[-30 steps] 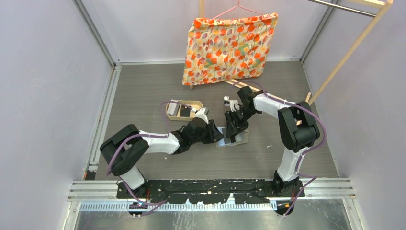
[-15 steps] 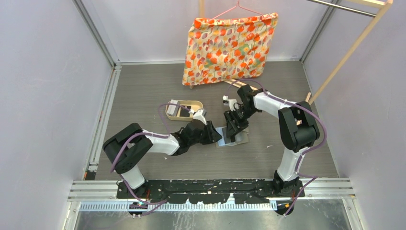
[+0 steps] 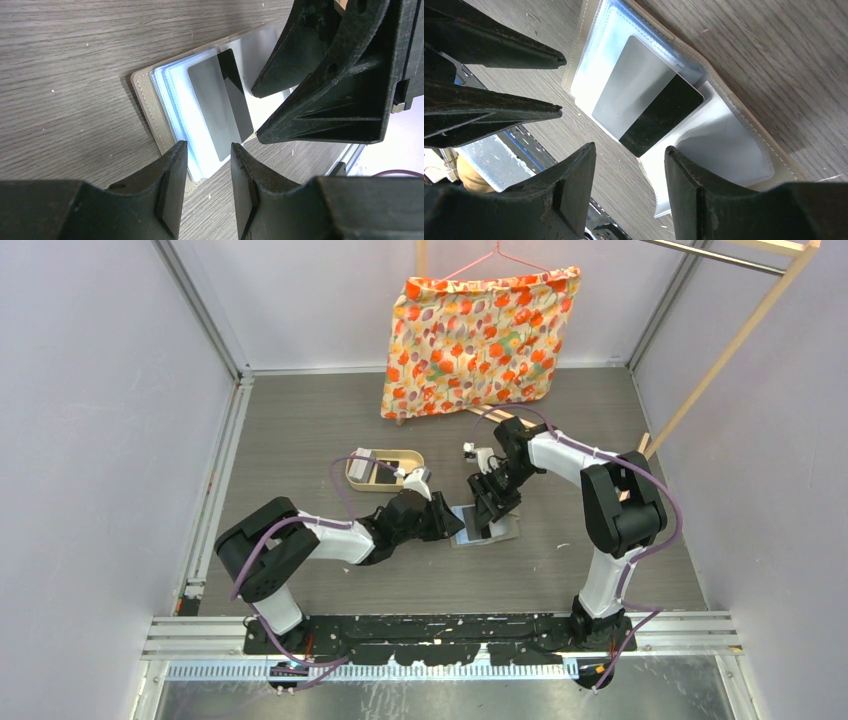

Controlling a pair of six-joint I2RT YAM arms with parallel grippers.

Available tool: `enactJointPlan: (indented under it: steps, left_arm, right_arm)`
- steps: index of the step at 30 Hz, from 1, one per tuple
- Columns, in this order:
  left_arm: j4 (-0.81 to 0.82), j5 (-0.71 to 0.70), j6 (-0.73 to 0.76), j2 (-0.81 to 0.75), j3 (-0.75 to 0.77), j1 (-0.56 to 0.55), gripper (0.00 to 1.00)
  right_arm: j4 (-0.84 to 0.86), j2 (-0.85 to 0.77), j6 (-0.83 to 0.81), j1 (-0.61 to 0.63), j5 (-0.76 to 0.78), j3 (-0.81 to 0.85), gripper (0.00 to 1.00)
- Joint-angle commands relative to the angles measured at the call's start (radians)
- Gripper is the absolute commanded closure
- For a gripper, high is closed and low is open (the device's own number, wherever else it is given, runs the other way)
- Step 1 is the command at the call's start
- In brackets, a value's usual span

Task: Put the credit cards into the card holder
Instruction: Insert the credit card into the card holder.

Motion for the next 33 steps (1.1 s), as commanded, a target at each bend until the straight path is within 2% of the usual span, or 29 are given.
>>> enactJointPlan:
  steps: [1,2,6,10,15,20,26,33]
  left_arm:
    - [0.05,0.004,0.025,-0.009,0.008,0.003,0.61]
    - [0.051,0.004,0.025,-0.009,0.007,0.003,0.61]
    - [0.048,0.001,0.029,-0.005,0.008,0.003,0.62]
    - [0.036,0.002,0.035,0.019,0.021,0.003,0.62]
    - [0.01,-0.009,0.042,0.046,0.04,0.005,0.62]
    - [-0.025,-0.014,0.051,0.061,0.056,0.005,0.64]
    - [-0.006,0.007,0.046,0.095,0.055,0.005,0.68]
    - [0.036,0.04,0.043,0.098,0.048,0.005,0.68]
  right_arm:
    - [-0.001,-0.022,-0.007,0.005,-0.003,0.023,0.46]
    - [0.011,-0.015,0.006,0.005,-0.004,0.022,0.48]
    - [0.083,-0.004,0.082,0.004,0.052,0.003,0.7]
    - [0.113,-0.023,0.108,0.001,0.085,-0.009,0.81]
    - [0.146,-0.03,0.134,-0.006,0.204,-0.027,0.97]
    - [0.14,0.011,0.136,-0.007,0.24,-0.021,0.99]
    - [0.144,0.031,0.15,0.0,0.11,-0.014,0.99]
    - [0.167,0.022,0.174,0.003,-0.024,-0.008,0.99]
